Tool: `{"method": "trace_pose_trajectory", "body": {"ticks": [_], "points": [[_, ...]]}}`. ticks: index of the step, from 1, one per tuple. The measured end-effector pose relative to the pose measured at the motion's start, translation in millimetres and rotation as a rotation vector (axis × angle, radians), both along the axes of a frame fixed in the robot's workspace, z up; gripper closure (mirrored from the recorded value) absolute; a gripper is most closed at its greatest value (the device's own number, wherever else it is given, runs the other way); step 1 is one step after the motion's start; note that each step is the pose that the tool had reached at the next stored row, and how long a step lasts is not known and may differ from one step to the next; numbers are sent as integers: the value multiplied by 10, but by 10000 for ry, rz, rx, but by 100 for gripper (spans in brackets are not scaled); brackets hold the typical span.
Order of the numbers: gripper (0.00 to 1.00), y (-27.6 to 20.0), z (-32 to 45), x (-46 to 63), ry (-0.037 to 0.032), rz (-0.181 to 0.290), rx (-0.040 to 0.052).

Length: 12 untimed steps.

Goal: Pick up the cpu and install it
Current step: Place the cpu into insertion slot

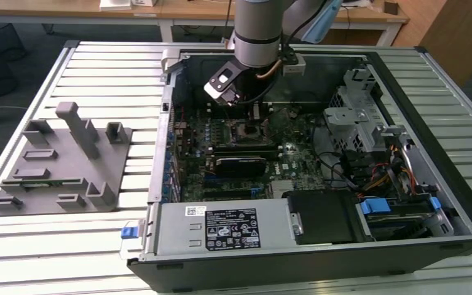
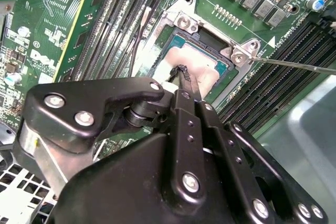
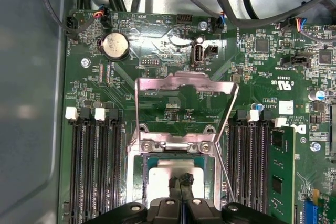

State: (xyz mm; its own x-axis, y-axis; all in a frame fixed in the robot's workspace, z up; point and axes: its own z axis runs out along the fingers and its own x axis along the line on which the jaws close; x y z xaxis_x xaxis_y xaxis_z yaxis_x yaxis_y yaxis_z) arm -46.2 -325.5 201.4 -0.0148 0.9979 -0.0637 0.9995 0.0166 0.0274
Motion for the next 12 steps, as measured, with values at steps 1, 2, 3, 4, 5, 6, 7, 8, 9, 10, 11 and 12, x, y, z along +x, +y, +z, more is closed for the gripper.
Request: {"method": "trace_pose_trajectory", "body": {"ticks": [1, 2, 3, 4, 5, 6, 7, 8, 9, 10, 11, 12], "points": [[89, 0, -5, -1, 0, 1, 0], [89, 0, -9, -3, 1, 1, -1], [89, 0, -12, -5, 1, 0, -1], [89, 0, -15, -7, 0, 0, -1], [89, 0, -18, -9, 0, -1, 0], [89, 0, -21, -10, 1, 0, -1], [89, 0, -23, -12, 1, 1, -1], [89, 0, -24, -13, 2, 1, -3], [89, 0, -25, -14, 3, 1, -3], [89, 0, -26, -14, 3, 0, -3], [89, 0, -27, -14, 2, 0, -2], [89, 0, -28, -14, 1, 0, 1]]}}
